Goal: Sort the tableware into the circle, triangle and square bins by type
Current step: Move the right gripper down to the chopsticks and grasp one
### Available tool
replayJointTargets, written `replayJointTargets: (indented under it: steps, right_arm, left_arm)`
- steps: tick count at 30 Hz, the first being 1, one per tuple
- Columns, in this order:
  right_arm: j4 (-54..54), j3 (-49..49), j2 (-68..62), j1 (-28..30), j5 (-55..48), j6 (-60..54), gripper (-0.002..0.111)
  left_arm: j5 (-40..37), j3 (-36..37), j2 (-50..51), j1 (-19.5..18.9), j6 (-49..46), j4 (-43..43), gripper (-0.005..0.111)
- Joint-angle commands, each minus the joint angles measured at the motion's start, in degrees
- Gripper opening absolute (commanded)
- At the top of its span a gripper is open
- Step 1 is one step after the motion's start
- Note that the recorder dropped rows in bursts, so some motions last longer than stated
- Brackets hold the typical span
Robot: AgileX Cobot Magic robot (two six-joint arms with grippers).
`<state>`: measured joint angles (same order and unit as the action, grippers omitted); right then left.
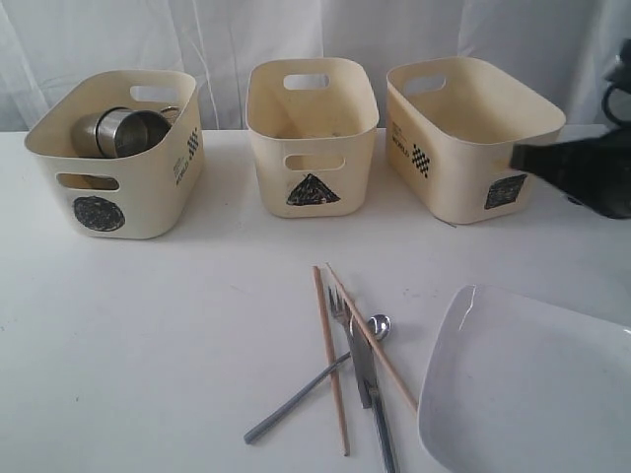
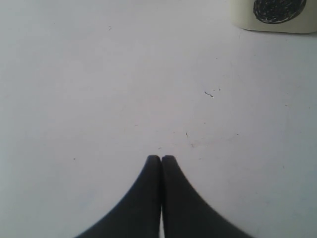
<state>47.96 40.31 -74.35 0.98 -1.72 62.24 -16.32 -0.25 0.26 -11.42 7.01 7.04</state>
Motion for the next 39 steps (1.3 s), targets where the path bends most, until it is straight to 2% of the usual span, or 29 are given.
replayJointTargets:
  steps: [1,5,7,10,14,16,19,21,27,29,34,39]
  right_arm:
    - [-2.73,1.07,7.53,0.11,-23.56,-15.25,0.000]
    - [-9.59,2.98,12.53,0.11,-46.36,-34.89,0.000]
    - [-14.40,3.12,14.10,0.11,-54.12,-39.80,0.000]
    - [-28.59,3.12,15.29,0.11,-60.80,-47.38,0.000]
    - [-51.51,3.12,15.38,0.11,-60.96,-56.83,0.000]
    - [-55.49,3.12,15.38,0.11,-55.63,-60.15,0.000]
    - [-55.80,3.25,15.38,0.11,-51.35,-60.15,0.000]
    - [-58.43,4.21,15.38,0.11,-52.54,-60.14,0.000]
    - [-79.12,8.69,10.07,0.11,-61.98,-74.09,0.000]
    - [-82.51,11.88,5.29,0.11,-62.68,-75.54,0.000]
    - [-82.66,21.13,-7.00,-0.90,-64.50,-76.37,0.000]
    - [-82.66,29.18,-13.79,-6.32,-66.33,-78.22,0.000]
  left_arm:
    - [0.13,0.25,-0.26,0.31,0.05,-0.08,0.000]
    - [0.13,0.25,-0.26,0.31,0.05,-0.08,0.000]
    - [0.13,0.25,-0.26,0.31,0.05,-0.08,0.000]
    - [0.13,0.25,-0.26,0.31,0.05,-0.08,0.000]
    - [0.13,0.25,-0.26,0.31,0.05,0.23,0.000]
    - [0.13,0.25,-0.26,0.31,0.05,0.23,0.000]
    - [0.13,0.25,-0.26,0.31,0.05,0.23,0.000]
    - [0.13,0.25,-0.26,0.31,0.05,0.23,0.000]
    - [0.13,0.25,-0.26,0.31,0.05,0.23,0.000]
    - [0.13,0.25,-0.26,0.31,0.05,0.23,0.000]
    - [0.13,0.25,-0.26,0.31,0.05,0.23,0.000]
    - [0.13,0.25,-0.26,0.31,0.05,0.23,0.000]
